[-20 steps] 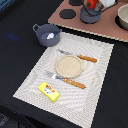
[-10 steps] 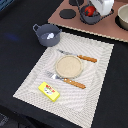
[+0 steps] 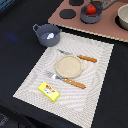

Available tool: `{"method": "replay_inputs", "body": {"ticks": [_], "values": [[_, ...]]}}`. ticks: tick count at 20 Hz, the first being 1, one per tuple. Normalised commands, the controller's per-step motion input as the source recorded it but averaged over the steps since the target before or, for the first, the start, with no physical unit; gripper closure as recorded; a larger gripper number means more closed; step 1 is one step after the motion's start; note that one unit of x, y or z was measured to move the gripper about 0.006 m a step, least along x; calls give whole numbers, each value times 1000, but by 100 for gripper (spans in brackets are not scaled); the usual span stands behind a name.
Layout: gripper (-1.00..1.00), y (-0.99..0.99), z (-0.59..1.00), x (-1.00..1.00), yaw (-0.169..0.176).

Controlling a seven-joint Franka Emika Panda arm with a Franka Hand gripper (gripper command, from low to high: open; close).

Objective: Interact with the objects in diverse but meaningful ways.

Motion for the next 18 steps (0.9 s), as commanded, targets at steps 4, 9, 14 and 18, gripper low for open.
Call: {"method": "replay_inputs", "body": {"ticks": [4, 9, 14, 18], "values": [[-100, -136, 664, -154, -5], [-100, -545, 239, 0, -96], [-100, -659, -15, 0, -115], [-100, -824, -134, 10, -62]]}}
